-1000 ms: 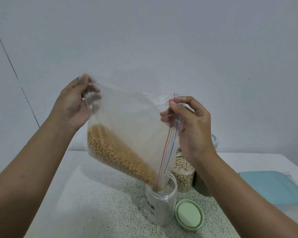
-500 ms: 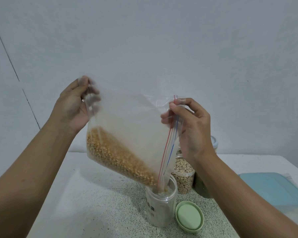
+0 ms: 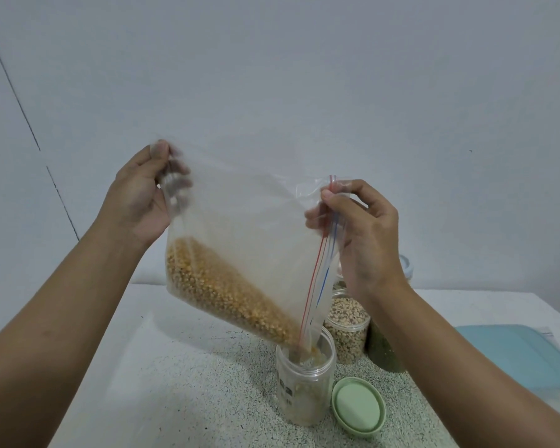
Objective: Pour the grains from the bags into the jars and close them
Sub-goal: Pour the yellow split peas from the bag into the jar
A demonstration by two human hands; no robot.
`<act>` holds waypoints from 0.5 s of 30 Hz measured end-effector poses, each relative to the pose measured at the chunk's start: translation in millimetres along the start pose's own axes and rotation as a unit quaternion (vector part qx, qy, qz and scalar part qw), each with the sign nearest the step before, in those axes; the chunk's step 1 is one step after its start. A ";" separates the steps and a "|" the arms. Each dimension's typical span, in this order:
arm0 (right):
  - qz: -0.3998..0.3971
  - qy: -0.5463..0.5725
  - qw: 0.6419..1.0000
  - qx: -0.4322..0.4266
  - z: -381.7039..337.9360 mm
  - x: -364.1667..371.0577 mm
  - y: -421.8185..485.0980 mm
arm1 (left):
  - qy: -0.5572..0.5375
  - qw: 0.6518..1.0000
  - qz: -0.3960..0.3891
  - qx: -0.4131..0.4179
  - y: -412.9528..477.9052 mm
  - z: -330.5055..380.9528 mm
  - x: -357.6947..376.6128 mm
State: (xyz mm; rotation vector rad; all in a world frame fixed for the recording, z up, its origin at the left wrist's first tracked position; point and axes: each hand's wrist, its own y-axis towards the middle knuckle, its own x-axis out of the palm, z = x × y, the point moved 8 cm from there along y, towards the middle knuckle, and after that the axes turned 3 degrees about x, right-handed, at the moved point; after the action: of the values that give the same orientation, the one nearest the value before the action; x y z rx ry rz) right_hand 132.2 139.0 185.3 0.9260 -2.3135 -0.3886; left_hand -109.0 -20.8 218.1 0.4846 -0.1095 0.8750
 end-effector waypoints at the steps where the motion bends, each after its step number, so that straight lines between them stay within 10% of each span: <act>1: -0.001 0.000 1.000 0.000 -0.3 0.2 0.5 | -0.001 1.000 0.000 -0.001 0.1 -0.3 0.1; 15: 0.006 0.001 1.000 0.004 4.1 -5.1 2.1 | 0.005 1.000 -0.010 -0.009 -0.9 -4.9 0.3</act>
State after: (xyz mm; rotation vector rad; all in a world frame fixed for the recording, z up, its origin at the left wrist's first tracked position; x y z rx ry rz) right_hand 131.3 144.2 180.9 0.9149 -2.3201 -0.3740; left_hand -108.7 -18.8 213.5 0.4637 -0.1044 0.8564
